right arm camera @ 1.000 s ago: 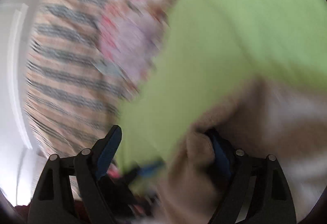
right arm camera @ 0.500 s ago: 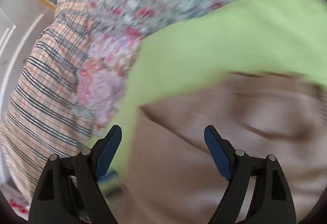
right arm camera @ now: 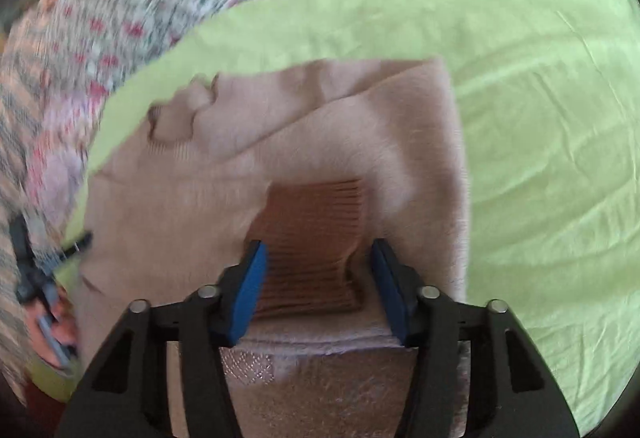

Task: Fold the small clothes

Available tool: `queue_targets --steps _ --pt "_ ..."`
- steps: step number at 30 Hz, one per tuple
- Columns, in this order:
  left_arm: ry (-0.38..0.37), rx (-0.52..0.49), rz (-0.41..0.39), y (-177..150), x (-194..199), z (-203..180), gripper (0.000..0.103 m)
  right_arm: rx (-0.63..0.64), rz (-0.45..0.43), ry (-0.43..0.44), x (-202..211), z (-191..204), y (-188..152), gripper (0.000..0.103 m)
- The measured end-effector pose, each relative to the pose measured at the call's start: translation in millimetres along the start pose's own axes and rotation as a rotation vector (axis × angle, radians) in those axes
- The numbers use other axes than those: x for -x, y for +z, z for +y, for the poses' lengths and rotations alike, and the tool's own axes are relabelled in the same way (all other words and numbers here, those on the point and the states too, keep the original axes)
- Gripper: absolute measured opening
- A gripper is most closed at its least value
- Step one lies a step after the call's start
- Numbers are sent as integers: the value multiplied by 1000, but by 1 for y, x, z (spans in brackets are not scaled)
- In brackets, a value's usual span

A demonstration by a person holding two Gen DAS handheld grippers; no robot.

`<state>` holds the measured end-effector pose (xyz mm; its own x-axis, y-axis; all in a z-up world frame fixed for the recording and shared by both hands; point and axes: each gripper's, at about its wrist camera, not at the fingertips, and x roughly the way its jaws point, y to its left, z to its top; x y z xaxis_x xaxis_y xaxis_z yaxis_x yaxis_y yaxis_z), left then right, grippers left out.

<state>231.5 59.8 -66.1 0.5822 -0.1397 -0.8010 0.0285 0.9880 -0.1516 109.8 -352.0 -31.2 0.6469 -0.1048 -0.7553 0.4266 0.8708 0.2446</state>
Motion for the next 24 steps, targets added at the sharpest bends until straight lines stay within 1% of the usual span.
queue_targets --steps 1,2,3,4,5,7,9,10,11,13,15,17,18,19,20,21,23,24 --pt "9 -7 1 0 1 -2 67 0 -33 30 10 0 1 7" --pt "22 -15 0 1 2 -3 66 18 -96 40 27 5 3 6" --pt "38 -26 -1 1 2 -5 66 32 -136 19 39 8 4 6" --pt "55 -36 1 1 1 -7 66 30 -156 8 46 7 3 6" --pt "71 -47 6 0 -1 -9 66 14 -144 9 45 2 2 6" --pt "85 -57 9 -1 -5 -11 67 9 -72 -42 28 -9 -4 6" --pt "104 -73 6 -2 -7 -14 68 -27 0 -68 8 -18 -14 7" --pt "109 -73 6 -3 -4 -14 68 -38 0 -68 9 -20 -18 7" --pt "106 -70 12 -4 1 -14 68 -48 -18 -58 17 -21 -21 10" --pt "90 -74 17 -9 15 -14 66 -62 -47 -35 36 -20 -28 12" --pt "72 -90 13 -21 36 -14 66 -65 -67 27 62 -22 -37 13" --pt "25 -92 17 -41 61 -10 66 -67 -78 71 81 -21 -50 19" --pt "1 -94 18 -52 73 -9 66 -68 -82 89 93 -21 -61 29" --pt "-17 -93 21 -64 84 -6 66 -67 -86 99 103 -22 -71 42" --pt "-32 -92 26 -77 95 -4 66 -66 -91 108 115 -23 -85 46" --pt "-50 -96 34 -94 107 -1 66 -67 -94 118 126 -24 -98 49" --pt "-57 -106 46 -121 126 5 66 -73 -90 136 142 -25 -122 49" --pt "-62 -112 54 -133 133 7 66 -81 -87 150 152 -28 -140 49"
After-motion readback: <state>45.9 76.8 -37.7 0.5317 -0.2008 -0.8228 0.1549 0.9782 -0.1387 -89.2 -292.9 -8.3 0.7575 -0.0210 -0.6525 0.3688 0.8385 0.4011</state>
